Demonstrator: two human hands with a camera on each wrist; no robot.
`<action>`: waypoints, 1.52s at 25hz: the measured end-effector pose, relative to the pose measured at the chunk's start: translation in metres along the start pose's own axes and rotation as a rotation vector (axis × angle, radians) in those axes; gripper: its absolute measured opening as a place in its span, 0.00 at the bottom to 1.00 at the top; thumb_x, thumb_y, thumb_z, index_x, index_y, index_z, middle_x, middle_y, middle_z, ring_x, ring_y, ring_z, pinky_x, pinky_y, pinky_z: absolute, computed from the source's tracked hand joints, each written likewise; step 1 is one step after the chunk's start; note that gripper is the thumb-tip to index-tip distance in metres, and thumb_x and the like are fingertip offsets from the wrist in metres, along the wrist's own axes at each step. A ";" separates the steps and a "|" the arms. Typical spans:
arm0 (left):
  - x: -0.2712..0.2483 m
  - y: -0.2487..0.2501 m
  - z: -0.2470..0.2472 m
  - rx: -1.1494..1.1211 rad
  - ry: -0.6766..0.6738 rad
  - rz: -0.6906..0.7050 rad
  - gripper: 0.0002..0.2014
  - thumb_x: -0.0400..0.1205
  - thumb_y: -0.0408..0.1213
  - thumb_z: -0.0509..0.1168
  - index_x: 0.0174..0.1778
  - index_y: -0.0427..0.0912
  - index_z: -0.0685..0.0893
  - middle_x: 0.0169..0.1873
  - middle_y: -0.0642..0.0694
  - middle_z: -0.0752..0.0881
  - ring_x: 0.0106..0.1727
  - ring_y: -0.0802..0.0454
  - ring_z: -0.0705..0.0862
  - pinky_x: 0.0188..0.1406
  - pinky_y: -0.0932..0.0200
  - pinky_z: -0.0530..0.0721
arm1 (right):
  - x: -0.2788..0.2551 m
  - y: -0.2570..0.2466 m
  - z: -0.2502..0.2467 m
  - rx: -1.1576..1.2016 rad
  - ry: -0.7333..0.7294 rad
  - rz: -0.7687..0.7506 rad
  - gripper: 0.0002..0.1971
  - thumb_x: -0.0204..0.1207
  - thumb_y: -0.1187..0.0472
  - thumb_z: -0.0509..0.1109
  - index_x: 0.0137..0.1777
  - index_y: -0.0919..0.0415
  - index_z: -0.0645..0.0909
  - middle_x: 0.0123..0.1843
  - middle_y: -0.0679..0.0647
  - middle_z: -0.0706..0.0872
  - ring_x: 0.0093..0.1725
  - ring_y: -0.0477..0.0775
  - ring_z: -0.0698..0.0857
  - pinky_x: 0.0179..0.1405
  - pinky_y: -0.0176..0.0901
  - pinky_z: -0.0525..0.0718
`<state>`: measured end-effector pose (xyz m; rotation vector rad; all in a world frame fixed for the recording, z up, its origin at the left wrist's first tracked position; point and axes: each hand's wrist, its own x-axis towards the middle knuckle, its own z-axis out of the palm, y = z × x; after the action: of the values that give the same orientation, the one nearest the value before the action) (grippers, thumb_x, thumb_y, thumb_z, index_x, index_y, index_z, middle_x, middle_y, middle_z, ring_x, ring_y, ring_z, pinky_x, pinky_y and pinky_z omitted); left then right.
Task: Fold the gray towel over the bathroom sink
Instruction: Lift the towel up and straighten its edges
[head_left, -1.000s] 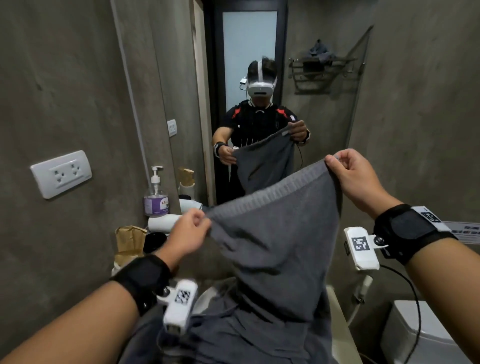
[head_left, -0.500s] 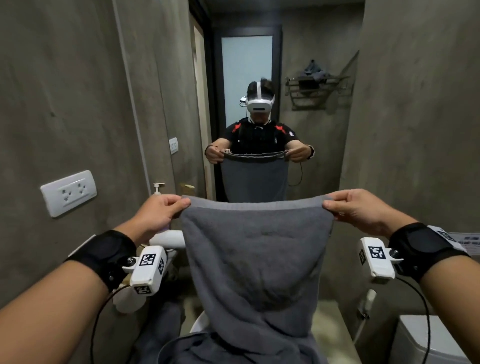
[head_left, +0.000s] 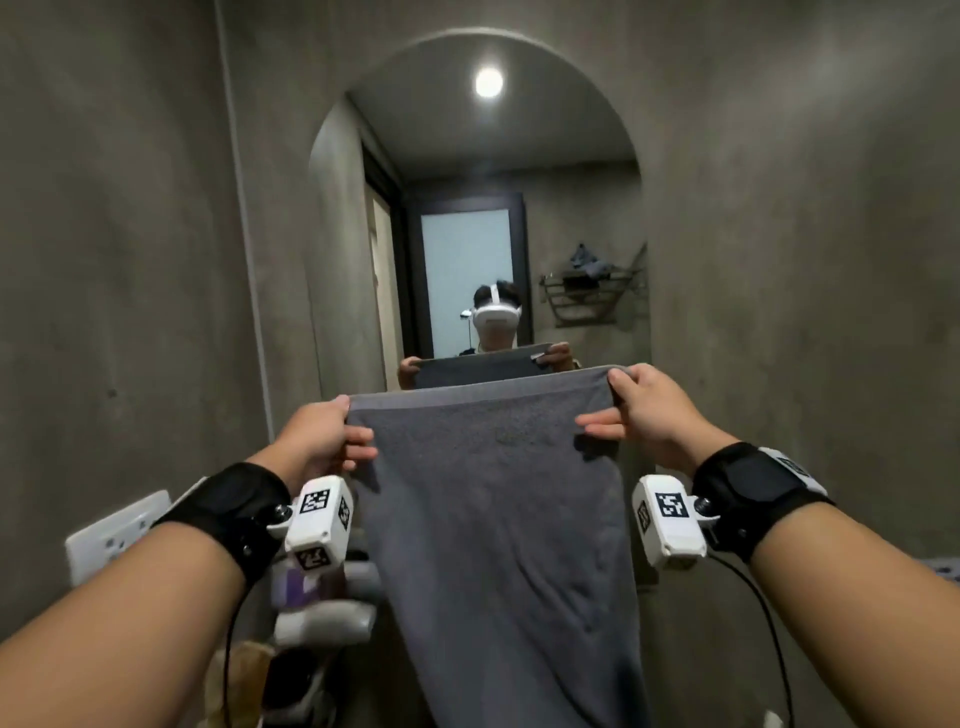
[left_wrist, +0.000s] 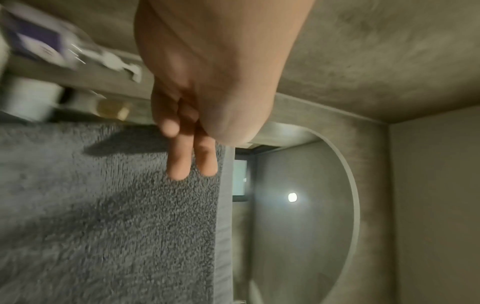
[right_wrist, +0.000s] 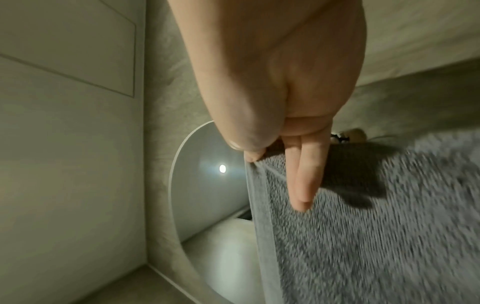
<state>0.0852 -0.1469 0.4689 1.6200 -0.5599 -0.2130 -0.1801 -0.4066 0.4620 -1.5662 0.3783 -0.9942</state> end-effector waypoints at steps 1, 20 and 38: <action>0.006 0.039 0.001 -0.091 -0.010 0.031 0.15 0.93 0.49 0.48 0.58 0.44 0.74 0.34 0.42 0.86 0.18 0.50 0.87 0.11 0.62 0.80 | 0.013 -0.032 0.004 0.063 0.017 -0.046 0.12 0.91 0.57 0.53 0.62 0.66 0.71 0.57 0.66 0.82 0.40 0.63 0.94 0.29 0.50 0.92; -0.066 0.464 -0.088 0.109 0.217 1.012 0.17 0.80 0.29 0.61 0.62 0.48 0.65 0.58 0.38 0.80 0.57 0.43 0.83 0.38 0.43 0.87 | 0.045 -0.442 0.026 0.166 0.206 -0.788 0.15 0.90 0.52 0.53 0.69 0.59 0.71 0.63 0.55 0.84 0.44 0.56 0.94 0.50 0.68 0.89; -0.035 0.448 -0.084 0.251 0.378 1.138 0.16 0.79 0.40 0.62 0.59 0.50 0.63 0.47 0.45 0.80 0.42 0.49 0.79 0.40 0.51 0.80 | 0.056 -0.453 0.048 0.024 0.364 -0.995 0.08 0.87 0.54 0.60 0.57 0.59 0.72 0.56 0.58 0.82 0.59 0.62 0.86 0.52 0.56 0.90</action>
<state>-0.0095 -0.0717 0.9101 1.2943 -1.1364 1.0115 -0.2381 -0.2959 0.9030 -1.5416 -0.2194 -2.0453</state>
